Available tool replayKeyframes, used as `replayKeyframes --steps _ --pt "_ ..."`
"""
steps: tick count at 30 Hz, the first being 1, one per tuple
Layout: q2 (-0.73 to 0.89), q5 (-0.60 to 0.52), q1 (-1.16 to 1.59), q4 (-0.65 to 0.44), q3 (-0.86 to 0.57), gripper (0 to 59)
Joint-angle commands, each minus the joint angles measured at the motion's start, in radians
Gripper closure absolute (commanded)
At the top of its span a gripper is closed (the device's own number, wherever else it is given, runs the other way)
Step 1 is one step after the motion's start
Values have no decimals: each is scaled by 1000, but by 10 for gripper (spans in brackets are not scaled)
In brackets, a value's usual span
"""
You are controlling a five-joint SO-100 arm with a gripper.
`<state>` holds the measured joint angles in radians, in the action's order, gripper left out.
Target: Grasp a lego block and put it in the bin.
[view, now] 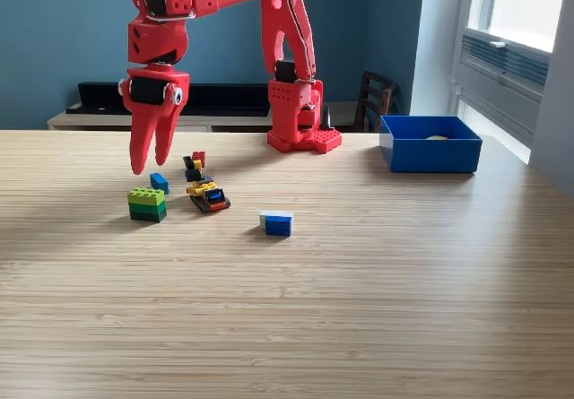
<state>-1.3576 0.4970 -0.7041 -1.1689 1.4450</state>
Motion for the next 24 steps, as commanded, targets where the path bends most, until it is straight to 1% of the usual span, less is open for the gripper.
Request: replayKeyframes --steps 1,7,16,24 --pt "29 -29 21 -2 -109 280" --pt "91 -80 26 -2 -184 281" --pt "175 -153 44 -2 -245 317" --pt "249 -175 60 -2 -291 329"
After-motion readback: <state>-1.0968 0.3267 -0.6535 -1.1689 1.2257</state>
